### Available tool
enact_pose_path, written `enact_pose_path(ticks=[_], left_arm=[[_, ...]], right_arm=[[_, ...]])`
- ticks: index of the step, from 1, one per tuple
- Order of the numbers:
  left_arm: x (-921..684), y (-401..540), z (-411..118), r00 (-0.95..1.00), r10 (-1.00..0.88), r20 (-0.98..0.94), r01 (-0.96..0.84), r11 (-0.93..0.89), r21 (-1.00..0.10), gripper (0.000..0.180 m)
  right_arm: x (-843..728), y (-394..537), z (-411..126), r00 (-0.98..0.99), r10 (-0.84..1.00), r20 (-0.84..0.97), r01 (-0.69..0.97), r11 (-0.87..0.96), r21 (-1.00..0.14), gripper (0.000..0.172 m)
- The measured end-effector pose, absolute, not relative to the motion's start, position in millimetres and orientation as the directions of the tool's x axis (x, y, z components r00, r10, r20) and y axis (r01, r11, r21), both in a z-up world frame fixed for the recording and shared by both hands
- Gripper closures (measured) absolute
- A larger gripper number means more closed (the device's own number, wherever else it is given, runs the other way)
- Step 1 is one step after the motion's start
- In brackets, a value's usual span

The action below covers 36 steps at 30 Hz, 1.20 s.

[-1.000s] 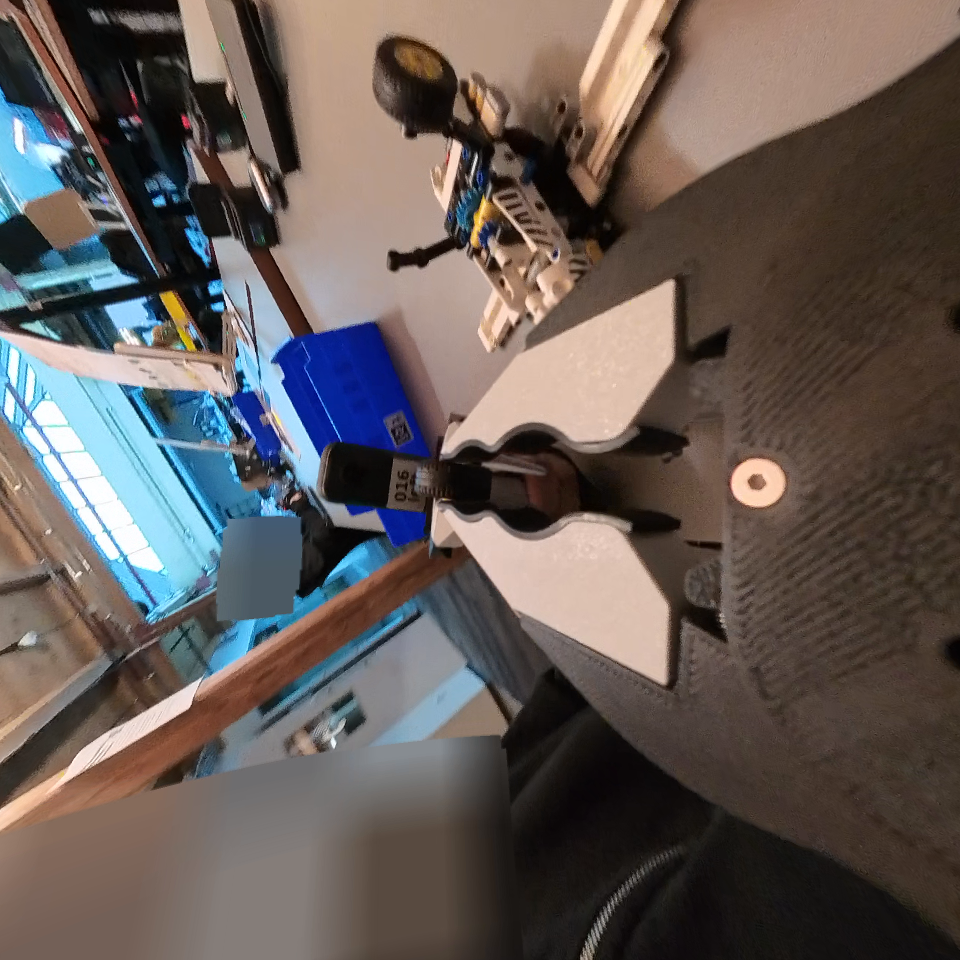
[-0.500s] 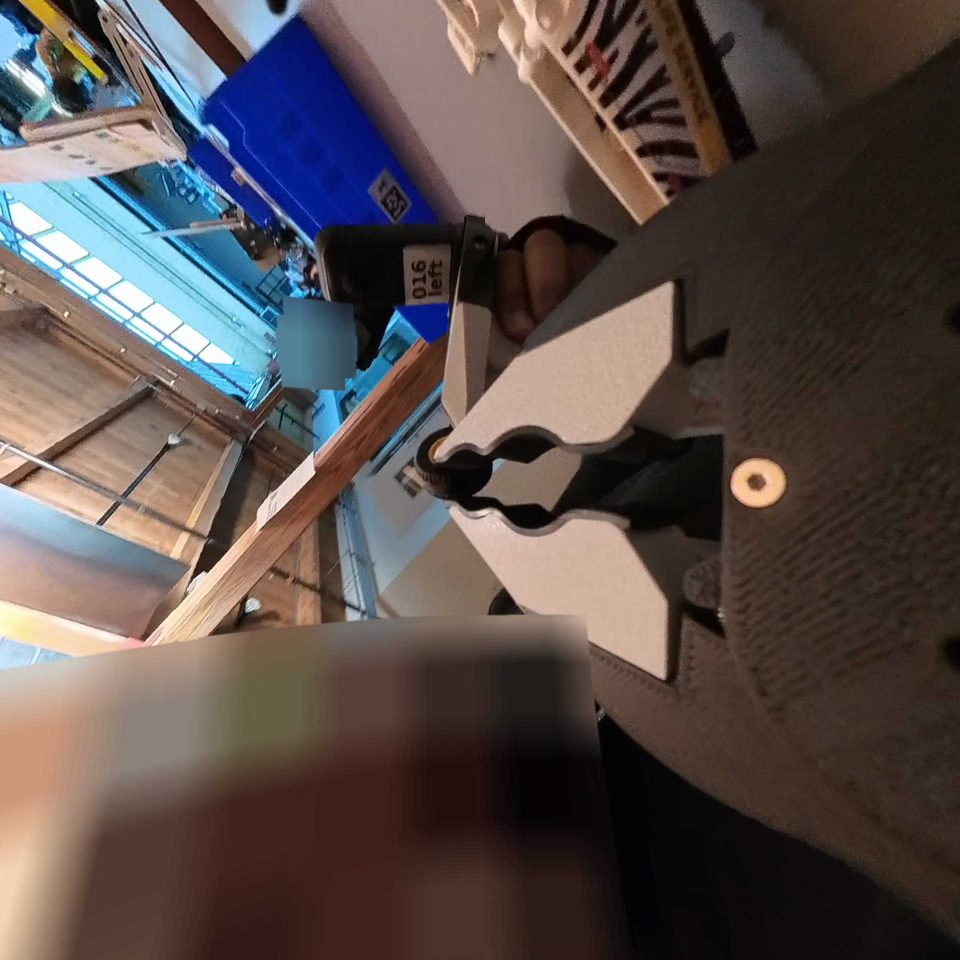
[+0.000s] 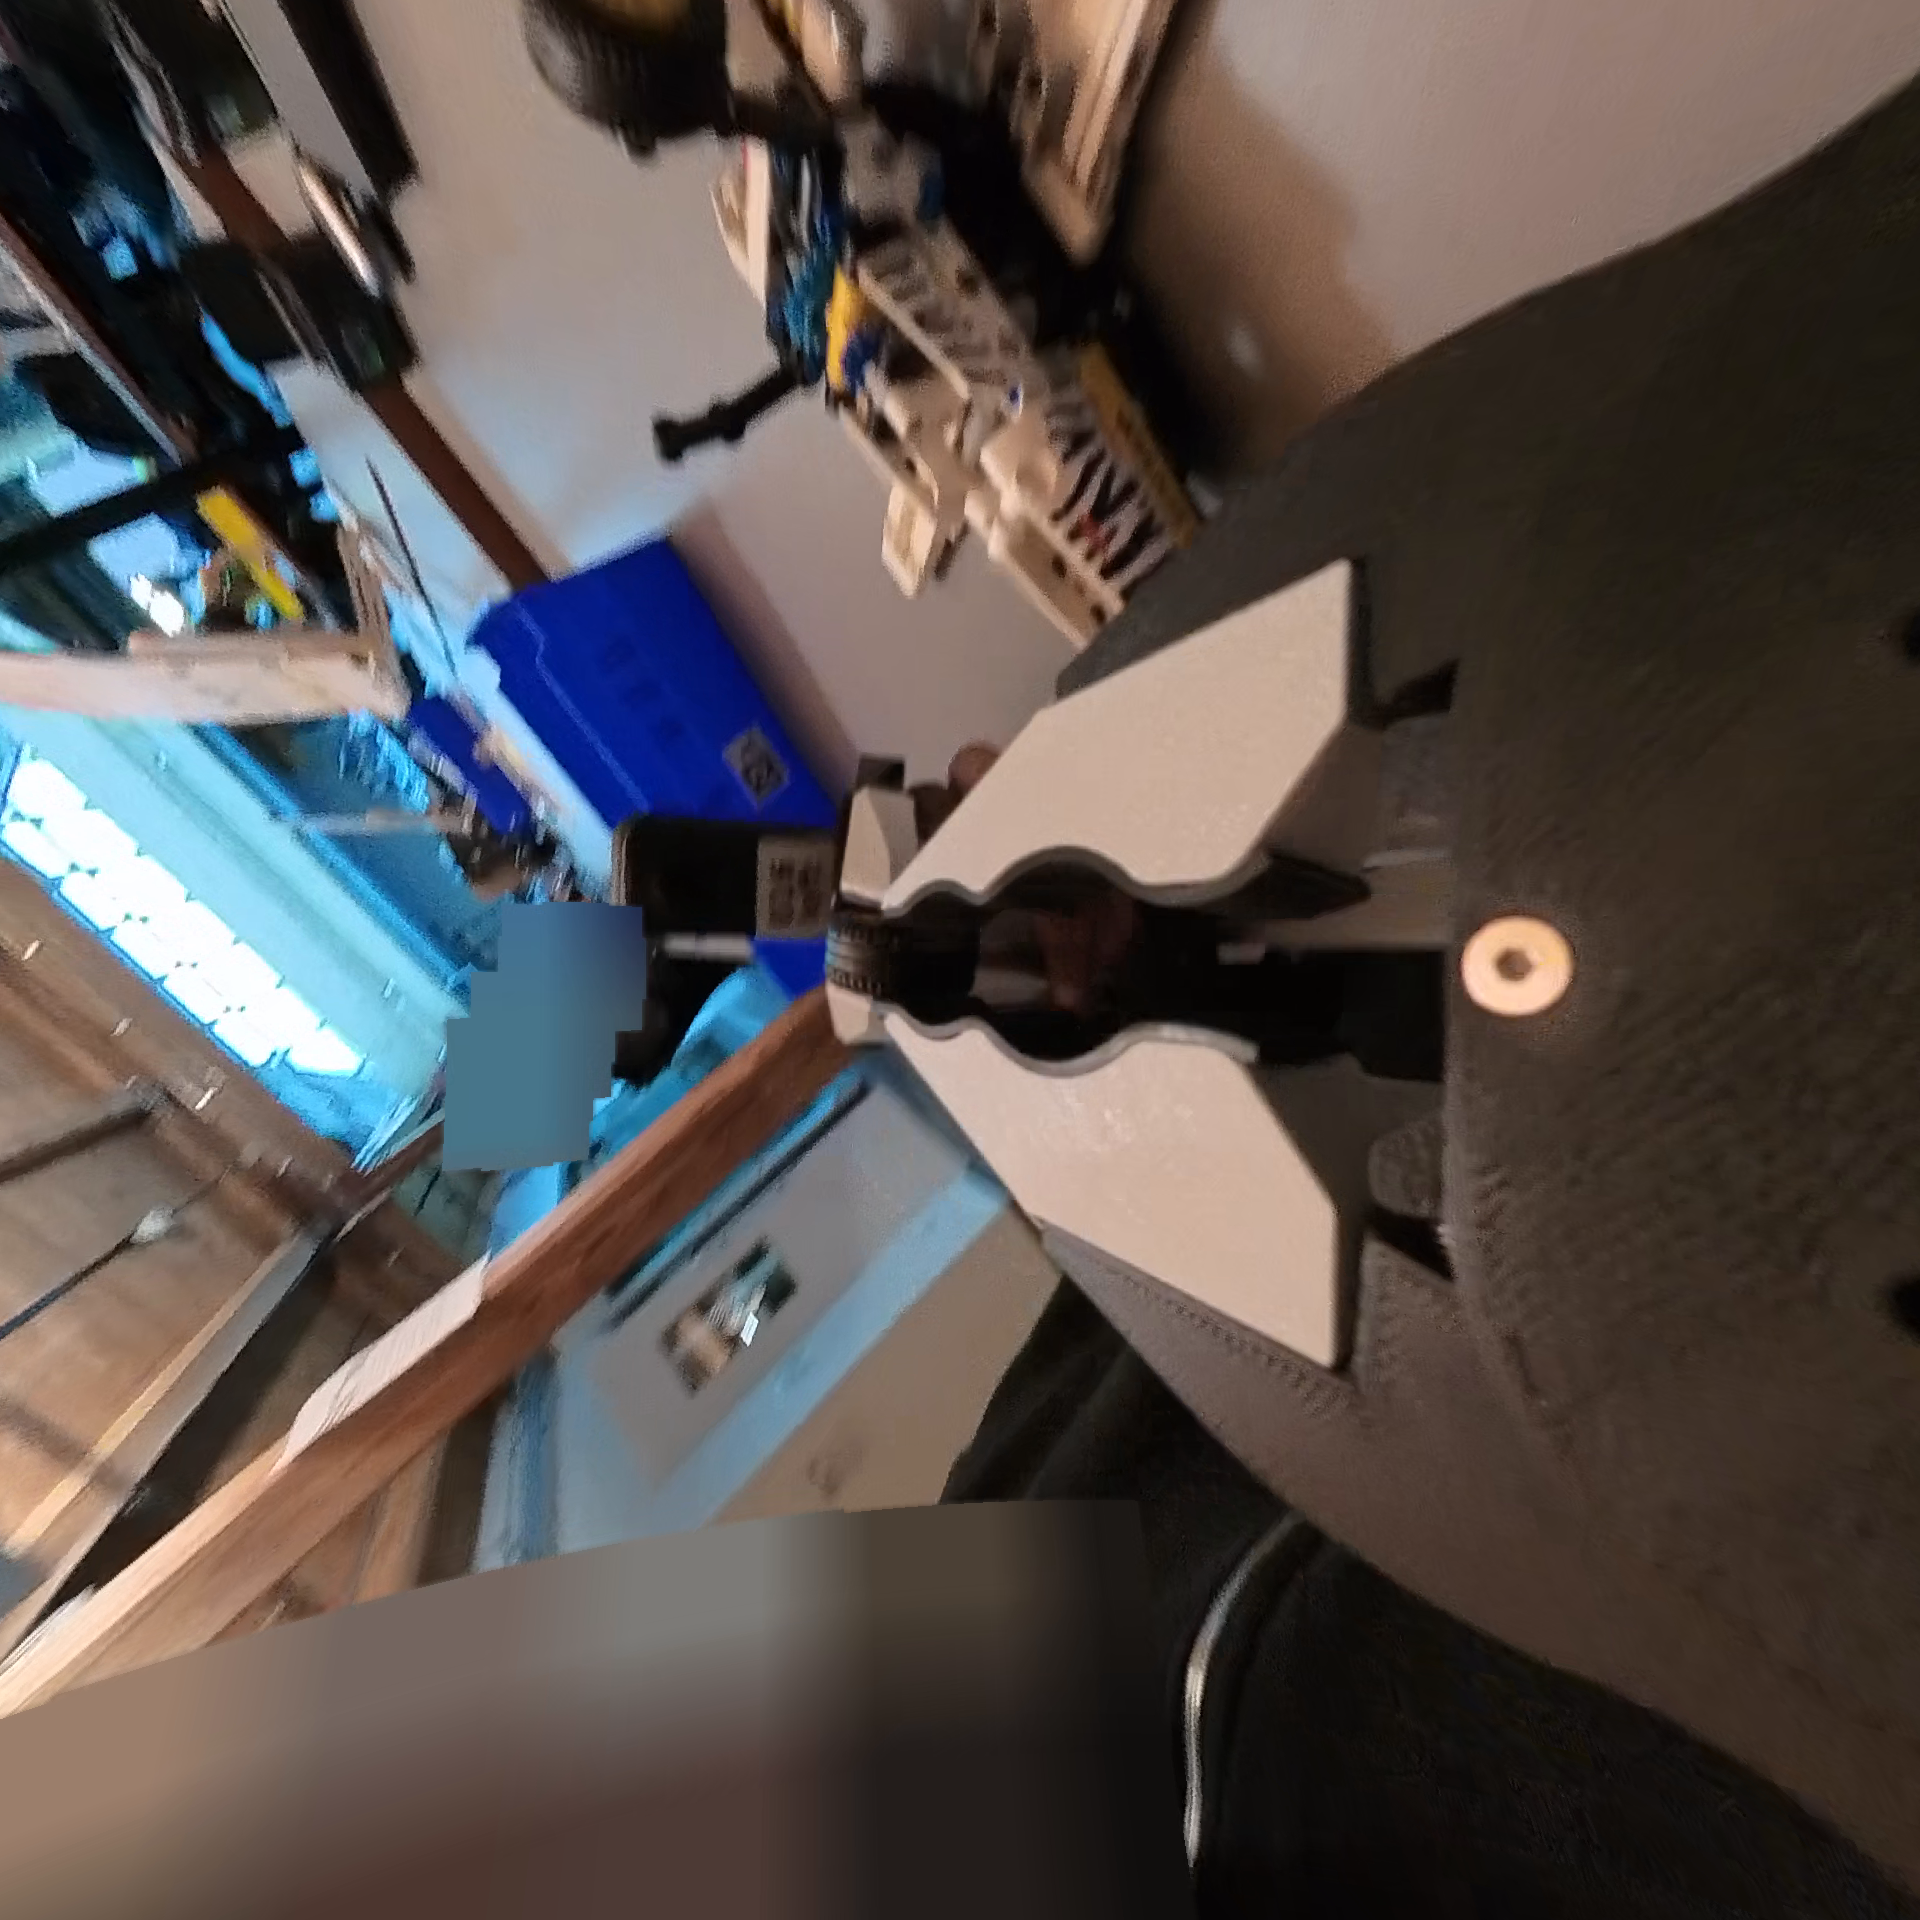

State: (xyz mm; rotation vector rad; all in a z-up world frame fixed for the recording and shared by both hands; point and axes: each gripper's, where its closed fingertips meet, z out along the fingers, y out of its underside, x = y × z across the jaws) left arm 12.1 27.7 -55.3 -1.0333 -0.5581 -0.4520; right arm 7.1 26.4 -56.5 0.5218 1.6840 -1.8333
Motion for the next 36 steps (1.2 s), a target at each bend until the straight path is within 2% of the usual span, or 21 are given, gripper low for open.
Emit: enact_pose_path(ticks=[5,8,12,13,14,15,16,18,19,22,24,26,27,31,36], left_arm=[[2,30,-64,0.772,0.054,0.633,0.552,0.437,-0.71,0.168],[-3,29,-66,0.768,0.131,0.627,0.522,0.439,-0.732,0.168],[-13,31,-74,0.756,0.335,0.563,0.42,0.413,-0.808,0.168],[-14,31,-75,0.75,0.367,0.551,0.401,0.411,-0.819,0.168],[-19,29,-80,0.723,0.439,0.533,0.379,0.393,-0.838,0.169],[-34,21,-103,0.64,0.614,0.463,0.352,0.301,-0.886,0.169],[-38,18,-115,0.619,0.674,0.404,0.338,0.236,-0.911,0.168],[-23,19,-78,0.696,0.421,0.582,0.386,0.463,-0.798,0.168],[-22,14,-73,0.705,0.429,0.565,0.357,0.474,-0.805,0.168],[-14,14,-65,0.765,0.435,0.475,0.288,0.428,-0.856,0.169],[-5,18,-56,0.807,0.313,0.501,0.328,0.468,-0.82,0.169],[7,25,-51,0.843,0.206,0.498,0.361,0.47,-0.806,0.169],[12,29,-49,0.854,0.177,0.489,0.367,0.463,-0.807,0.17],[26,39,-48,0.895,0.161,0.416,0.332,0.383,-0.862,0.169],[44,45,-47,0.936,0.092,0.338,0.297,0.306,-0.904,0.17]], right_arm=[[-2,28,-64,-0.911,0.109,-0.399,0.408,0.075,-0.91,0.161],[-8,29,-68,-0.923,0.179,-0.341,0.362,0.106,-0.926,0.162],[-16,32,-75,-0.928,0.304,-0.217,0.271,0.148,-0.951,0.163],[-16,32,-74,-0.932,0.32,-0.168,0.229,0.163,-0.96,0.172],[2,25,-62,-0.962,0.219,-0.162,0.19,0.116,-0.975,0.172],[27,16,-44,-0.972,0.077,-0.224,0.228,0.042,-0.973,0.172],[31,9,-45,-0.977,0.102,-0.185,0.194,0.089,-0.977,0.172],[-2,25,-46,-0.93,0.35,0.108,-0.033,0.212,-0.977,0.172],[-7,33,-36,-0.929,0.359,0.085,-0.024,0.171,-0.985,0.172],[-10,44,-27,-0.957,0.226,-0.181,0.196,0.041,-0.98,0.172],[-4,42,-33,-0.947,0.124,-0.296,0.3,0.022,-0.954,0.144],[4,36,-41,-0.945,0.068,-0.32,0.323,0.028,-0.946,0.133],[8,33,-46,-0.952,0.064,-0.298,0.301,0.042,-0.953,0.133],[23,34,-43,-0.984,0.022,-0.178,0.179,0.074,-0.981,0.16],[44,36,-45,-0.98,-0.105,-0.166,0.148,0.161,-0.976,0.157]])
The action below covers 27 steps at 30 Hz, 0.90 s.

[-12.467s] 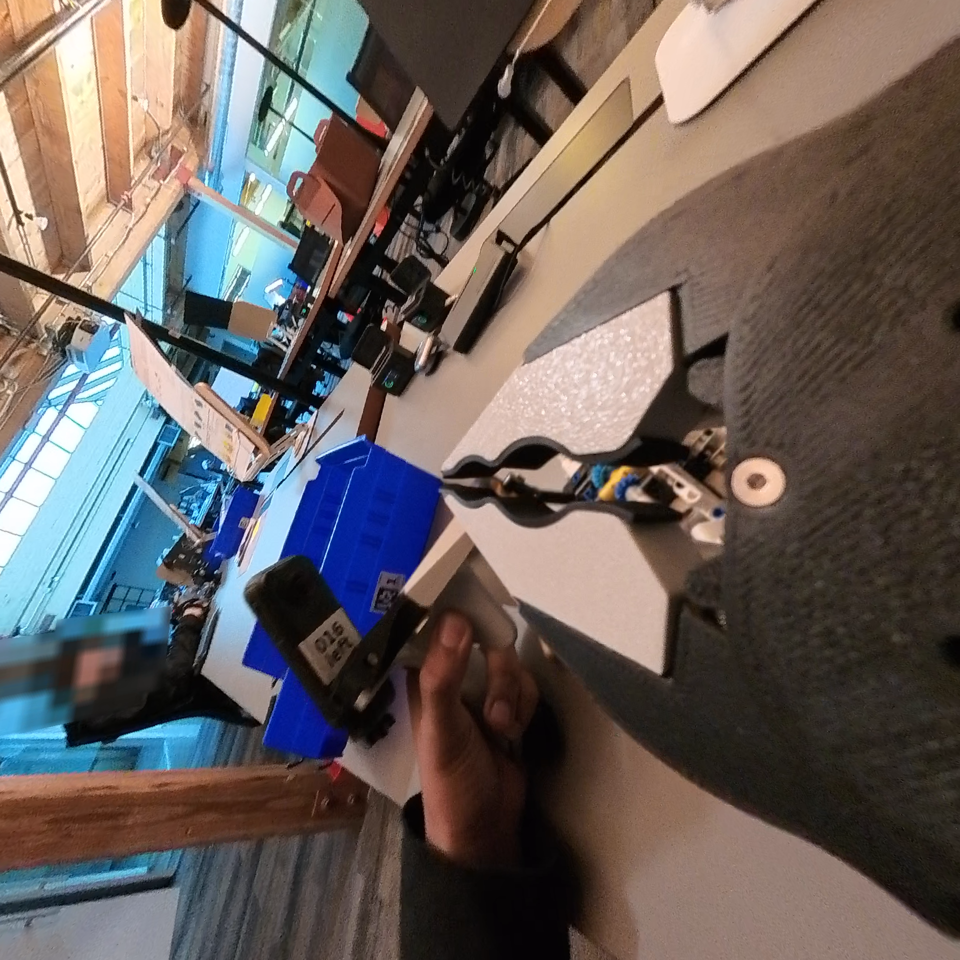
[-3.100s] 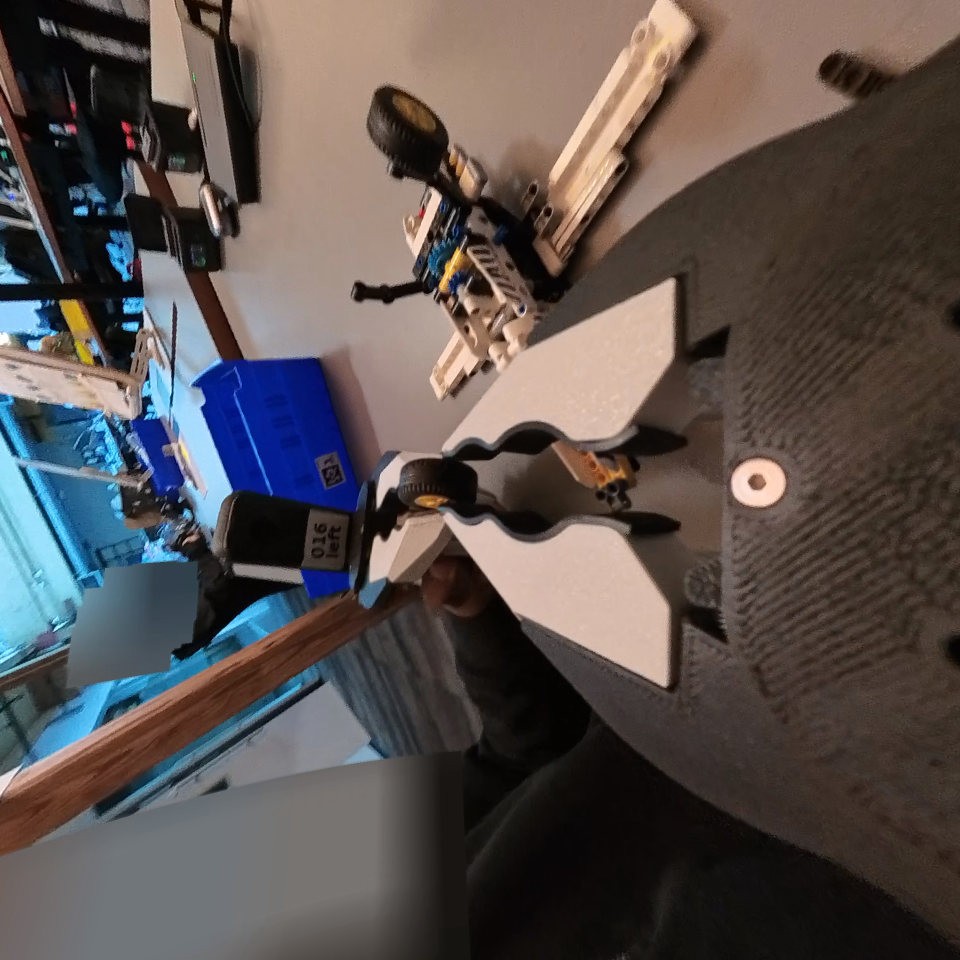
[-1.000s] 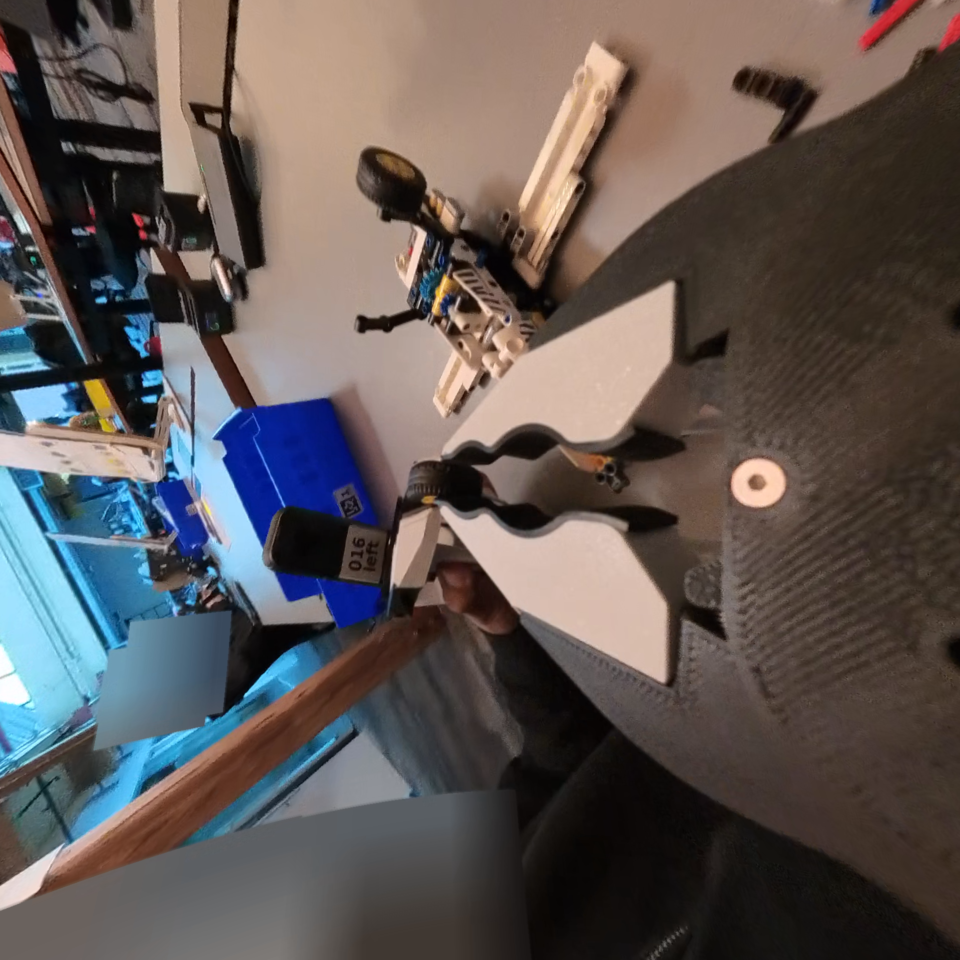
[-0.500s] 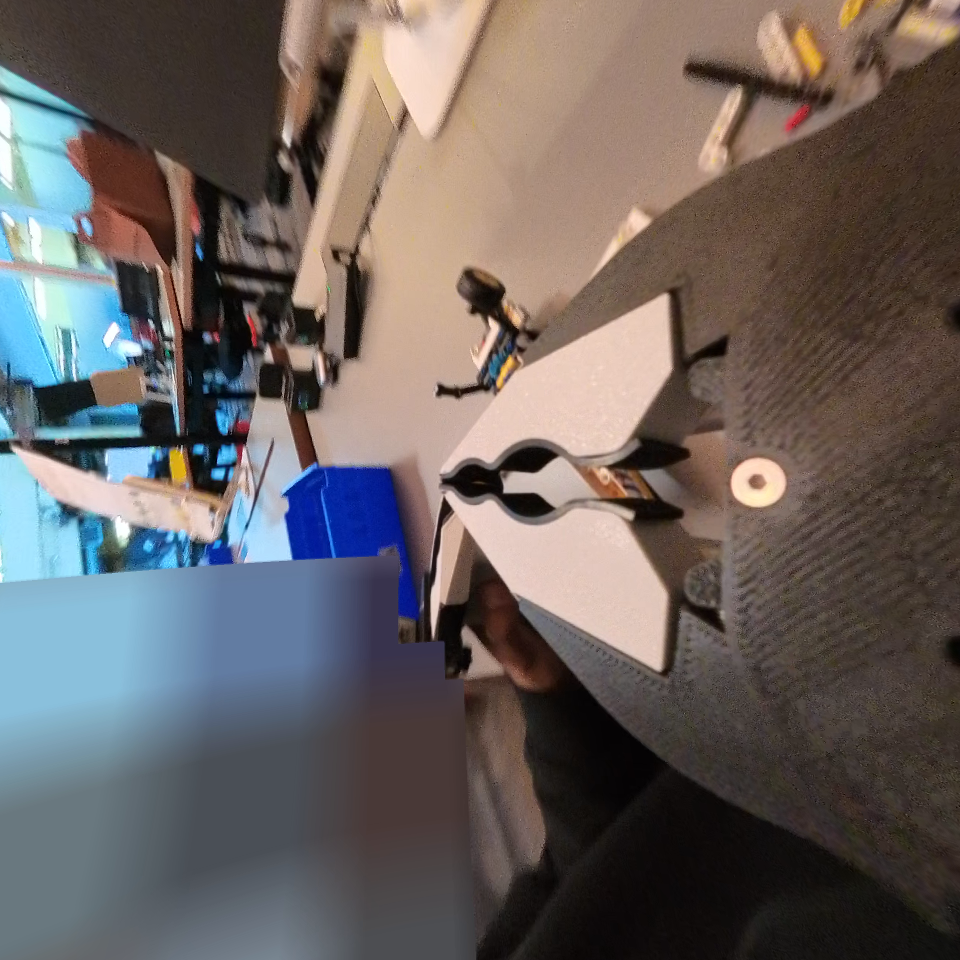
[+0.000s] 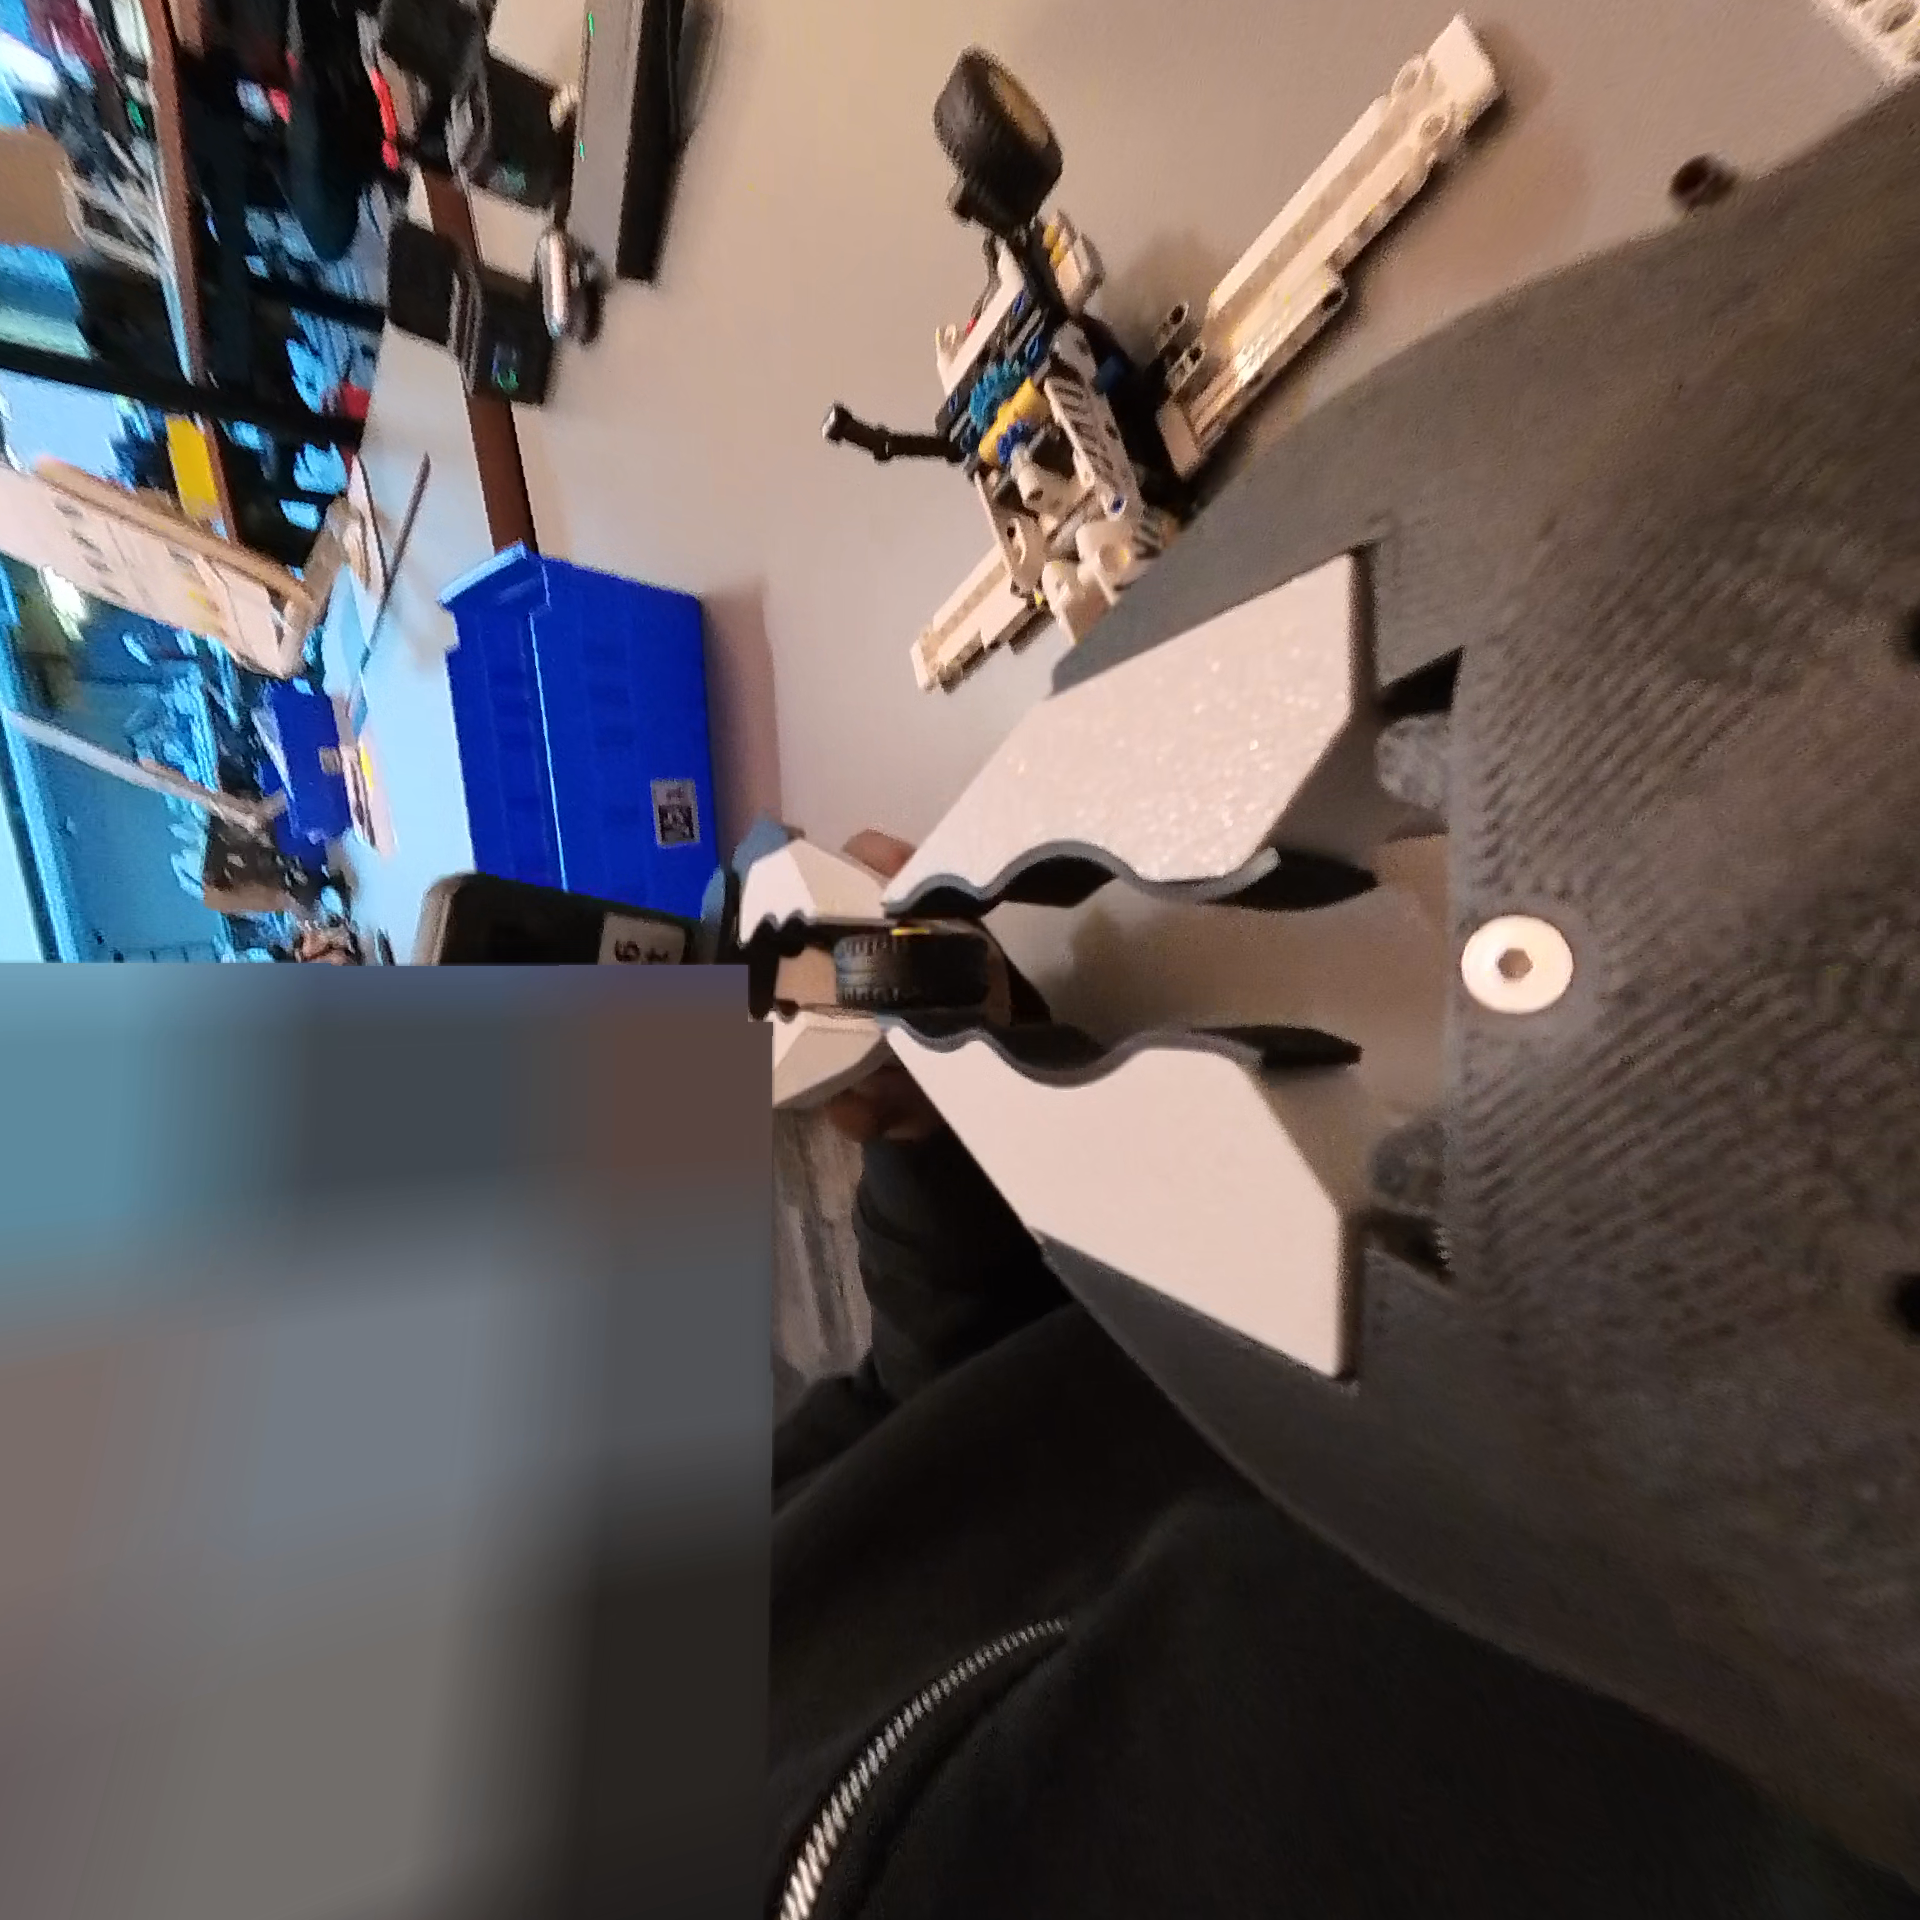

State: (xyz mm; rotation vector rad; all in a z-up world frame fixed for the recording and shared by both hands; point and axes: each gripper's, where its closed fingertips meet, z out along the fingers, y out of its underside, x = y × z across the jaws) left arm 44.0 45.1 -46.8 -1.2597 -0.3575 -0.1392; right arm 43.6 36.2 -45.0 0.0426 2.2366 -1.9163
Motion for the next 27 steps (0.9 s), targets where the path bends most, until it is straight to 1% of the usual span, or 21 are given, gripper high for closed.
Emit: enact_pose_path(ticks=[2,5,7,9,10,14,16,18,21,23,27], left_arm=[[50,48,-47,0.949,0.082,0.304,0.27,0.282,-0.921,0.17],[47,51,-47,0.95,0.133,0.282,0.239,0.273,-0.932,0.169],[44,50,-39,0.942,0.136,0.306,0.249,0.327,-0.912,0.169],[37,50,-35,0.926,0.177,0.333,0.249,0.374,-0.893,0.168],[33,51,-35,0.914,0.2,0.353,0.255,0.394,-0.883,0.168],[23,54,-44,0.84,0.25,0.481,0.324,0.48,-0.815,0.168],[18,55,-52,0.797,0.288,0.532,0.351,0.495,-0.795,0.168],[15,54,-57,0.765,0.343,0.545,0.347,0.493,-0.798,0.168],[14,54,-55,0.742,0.455,0.492,0.281,0.455,-0.845,0.168],[13,55,-54,0.732,0.536,0.42,0.224,0.393,-0.892,0.168],[12,60,-59,0.714,0.558,0.423,0.255,0.356,-0.899,0.168]], right_arm=[[49,39,-45,-0.976,-0.144,-0.163,0.137,0.171,-0.976,0.16],[45,42,-42,-0.996,-0.07,-0.062,0.051,0.147,-0.988,0.16],[41,42,-33,-0.994,0.042,0.102,-0.097,0.101,-0.99,0.161],[34,44,-30,-0.953,0.15,0.265,-0.245,0.138,-0.96,0.162],[31,45,-30,-0.932,0.185,0.312,-0.284,0.164,-0.945,0.162],[21,49,-41,-0.925,0.217,0.312,-0.274,0.189,-0.943,0.165],[17,50,-48,-0.887,0.247,0.391,-0.332,0.25,-0.91,0.166],[15,50,-52,-0.844,0.263,0.467,-0.388,0.299,-0.872,0.166],[14,51,-49,-0.848,0.273,0.453,-0.383,0.274,-0.882,0.166],[13,52,-48,-0.89,0.265,0.371,-0.316,0.228,-0.921,0.167],[11,57,-53,-0.928,0.254,0.272,-0.23,0.182,-0.956,0.167]])
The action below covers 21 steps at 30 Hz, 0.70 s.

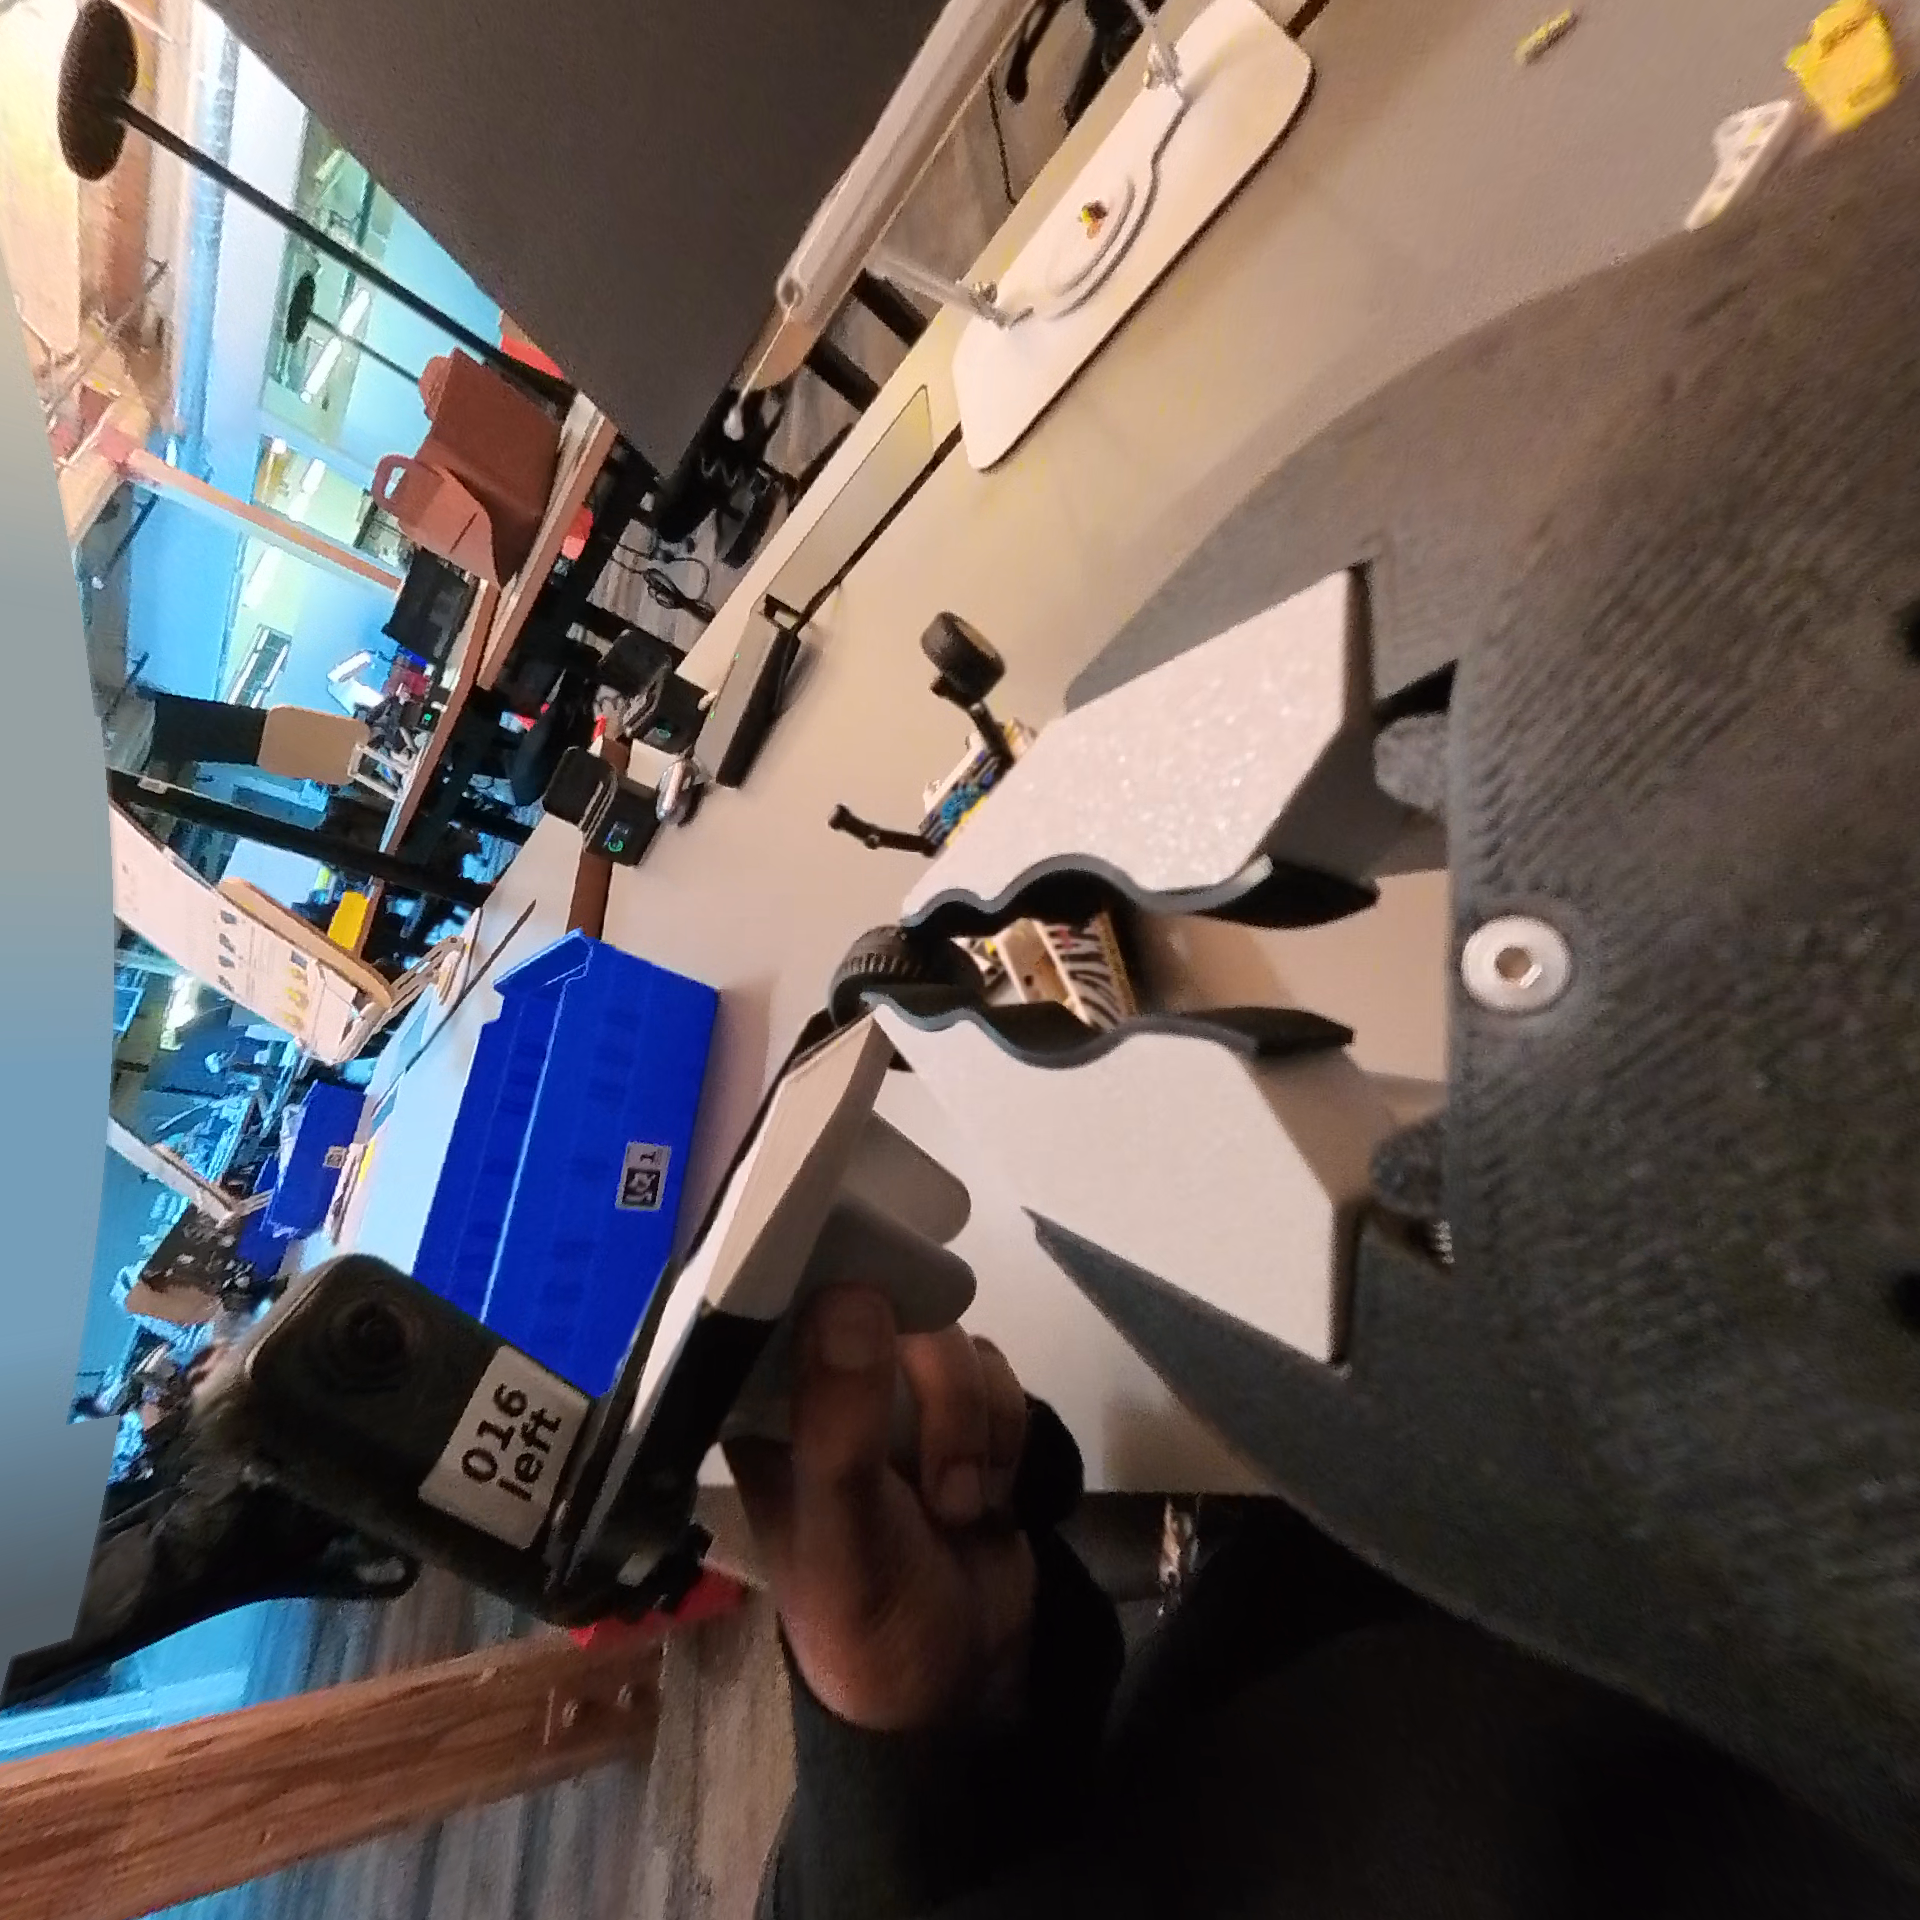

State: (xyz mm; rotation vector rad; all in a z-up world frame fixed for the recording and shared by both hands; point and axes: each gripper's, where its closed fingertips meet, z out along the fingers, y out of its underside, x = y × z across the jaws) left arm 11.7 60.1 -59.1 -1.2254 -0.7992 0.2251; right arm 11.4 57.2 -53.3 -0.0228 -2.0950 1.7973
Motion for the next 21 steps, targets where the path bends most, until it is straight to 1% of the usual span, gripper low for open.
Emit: enact_pose_path(ticks=[3,7,10,14,15,16,17,19,20,21], left_arm=[[10,63,-68,0.699,0.56,0.445,0.294,0.342,-0.892,0.168],[12,68,-64,0.699,0.609,0.374,0.25,0.281,-0.927,0.168],[13,71,-62,0.703,0.602,0.379,0.257,0.282,-0.924,0.168],[19,79,-54,0.725,0.583,0.368,0.247,0.279,-0.928,0.168],[20,80,-52,0.729,0.579,0.365,0.244,0.279,-0.929,0.168],[19,80,-53,0.723,0.577,0.38,0.258,0.285,-0.923,0.168],[16,79,-58,0.71,0.583,0.396,0.28,0.283,-0.917,0.168],[11,76,-71,0.675,0.577,0.46,0.344,0.306,-0.888,0.168],[9,74,-74,0.665,0.572,0.481,0.361,0.318,-0.877,0.168],[8,73,-74,0.66,0.58,0.477,0.355,0.319,-0.879,0.168]], right_arm=[[10,60,-61,-0.938,0.247,0.245,-0.198,0.2,-0.96,0.167],[13,65,-56,-0.968,0.203,0.15,-0.124,0.134,-0.983,0.166],[14,69,-55,-0.983,0.164,0.084,-0.071,0.085,-0.994,0.165],[19,77,-43,-0.992,0.004,-0.128,0.128,-0.053,-0.99,0.163],[19,78,-42,-0.988,-0.009,-0.156,0.157,-0.069,-0.985,0.164],[17,77,-46,-0.99,0.021,-0.138,0.137,-0.049,-0.989,0.164],[14,75,-53,-0.995,0.08,-0.066,0.067,0.008,-0.998,0.164],[9,72,-66,-0.966,0.199,0.165,-0.131,0.172,-0.976,0.165],[8,70,-68,-0.946,0.23,0.227,-0.178,0.214,-0.96,0.166],[7,70,-67,-0.943,0.247,0.222,-0.171,0.213,-0.962,0.166]])
